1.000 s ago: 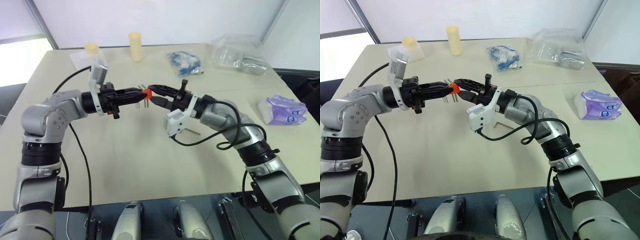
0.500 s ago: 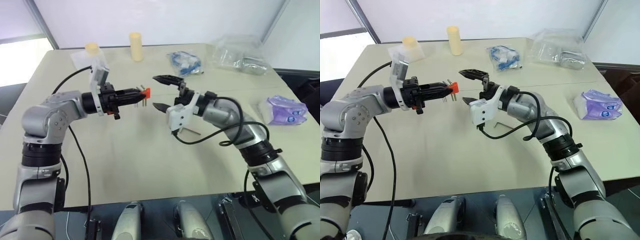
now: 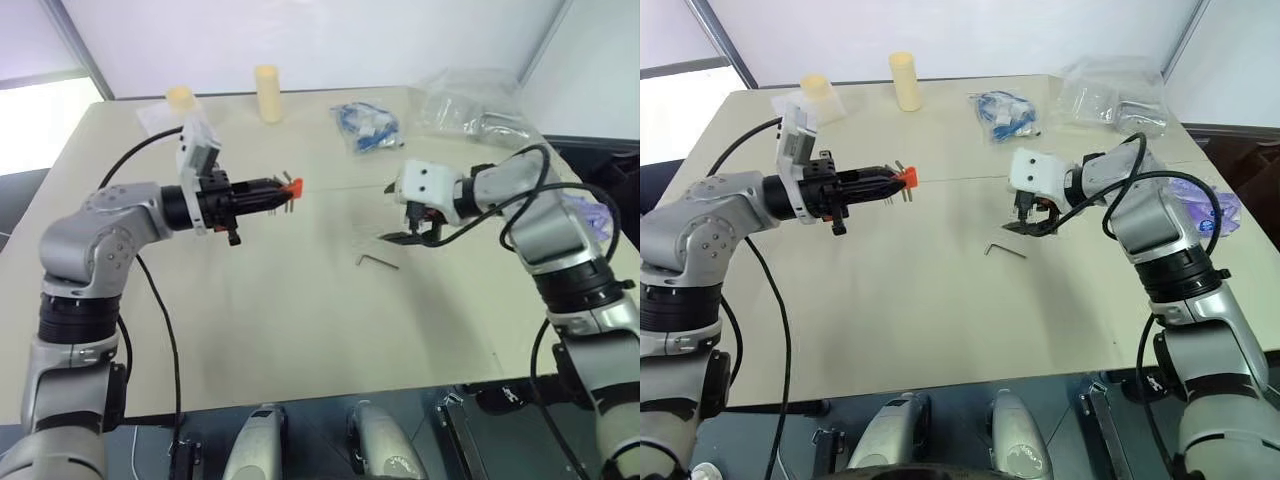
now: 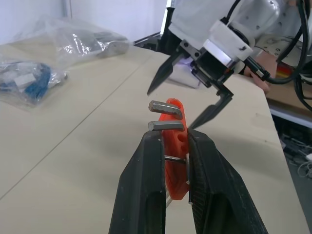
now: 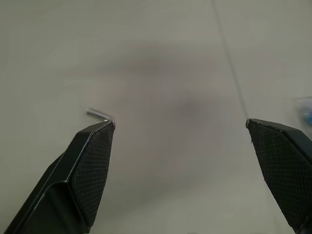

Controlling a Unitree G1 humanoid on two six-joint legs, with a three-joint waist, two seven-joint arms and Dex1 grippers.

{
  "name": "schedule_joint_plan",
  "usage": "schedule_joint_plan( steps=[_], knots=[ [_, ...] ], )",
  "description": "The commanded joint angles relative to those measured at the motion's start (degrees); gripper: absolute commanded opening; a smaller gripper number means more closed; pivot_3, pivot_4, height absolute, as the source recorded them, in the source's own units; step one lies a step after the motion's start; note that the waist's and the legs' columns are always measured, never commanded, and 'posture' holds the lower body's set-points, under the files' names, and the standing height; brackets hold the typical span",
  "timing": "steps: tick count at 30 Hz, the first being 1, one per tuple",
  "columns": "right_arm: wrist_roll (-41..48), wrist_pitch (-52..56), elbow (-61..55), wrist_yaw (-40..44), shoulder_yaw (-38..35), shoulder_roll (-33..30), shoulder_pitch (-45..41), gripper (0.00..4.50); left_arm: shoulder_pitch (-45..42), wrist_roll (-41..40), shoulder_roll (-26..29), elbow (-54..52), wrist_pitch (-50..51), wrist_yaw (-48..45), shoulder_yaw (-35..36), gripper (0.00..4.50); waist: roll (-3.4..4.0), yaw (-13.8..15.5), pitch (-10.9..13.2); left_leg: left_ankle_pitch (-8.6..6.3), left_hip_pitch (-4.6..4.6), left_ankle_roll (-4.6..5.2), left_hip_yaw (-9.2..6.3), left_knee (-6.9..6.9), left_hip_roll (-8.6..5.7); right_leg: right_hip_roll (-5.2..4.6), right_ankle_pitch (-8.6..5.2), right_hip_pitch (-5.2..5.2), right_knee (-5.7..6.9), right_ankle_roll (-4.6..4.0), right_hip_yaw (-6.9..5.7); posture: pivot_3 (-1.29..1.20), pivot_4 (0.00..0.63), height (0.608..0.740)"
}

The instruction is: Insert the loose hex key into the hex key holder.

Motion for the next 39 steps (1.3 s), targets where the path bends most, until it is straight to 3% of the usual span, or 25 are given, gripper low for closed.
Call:
schedule_joint_plan(
  steps=[1,9,22,25,32,39],
  knots=[
    [1.4,3.9,0.8,4.8,2.4,0.5,-2.7,4.47,0.3,-0.7,-0.3,-2.2,-1.1,1.1,1.6,0.13,0.00,0.1,0.0,0.00,0.00,0.00,-0.01,0.01,0.00,-0.01,0.00,0.00,0.00,0.00,0.00,0.00,0.150,0.740],
    [-1.7,3.3,6.4,5.2,8.0,2.3,-3.1,4.47,0.9,-2.0,-0.6,-3.1,-0.2,2.7,2.4,0.13,-0.01,0.3,0.0,0.00,-0.03,0.00,0.00,0.08,-0.04,-0.10,0.00,0.02,-0.01,0.01,-0.01,0.00,0.150,0.740],
    [-6.0,-2.2,23.2,0.3,9.4,8.9,-6.1,4.47,1.4,-1.9,0.3,-4.4,-0.3,4.0,2.0,0.13,-0.01,0.1,0.0,0.00,-0.03,-0.01,0.00,0.05,-0.03,-0.07,0.00,0.00,-0.01,0.01,-0.02,0.00,0.150,0.740],
    [-6.5,-3.0,26.9,0.0,9.4,10.3,-7.0,3.62,2.1,-2.2,0.8,-5.1,0.0,4.2,2.5,0.13,-0.01,0.0,0.0,0.00,-0.02,-0.01,0.00,0.06,-0.03,-0.06,0.01,0.02,0.00,0.01,-0.02,0.00,0.150,0.740],
    [-7.5,-5.4,29.9,0.6,9.8,11.1,-7.1,0.04,3.4,-2.5,1.4,-6.5,0.2,5.0,3.0,0.13,-0.03,0.0,0.0,0.01,0.04,-0.01,-0.03,0.11,-0.02,-0.04,0.01,0.10,0.02,0.02,-0.03,0.00,0.150,0.740],
    [-7.9,-4.7,24.7,-2.4,7.9,10.3,-5.1,0.04,3.5,-2.7,1.1,-6.5,0.1,5.4,2.8,0.13,-0.04,0.1,0.0,0.01,0.05,-0.01,-0.08,0.13,-0.03,-0.05,0.02,0.13,0.02,0.02,-0.07,0.00,0.150,0.740]
  ],
)
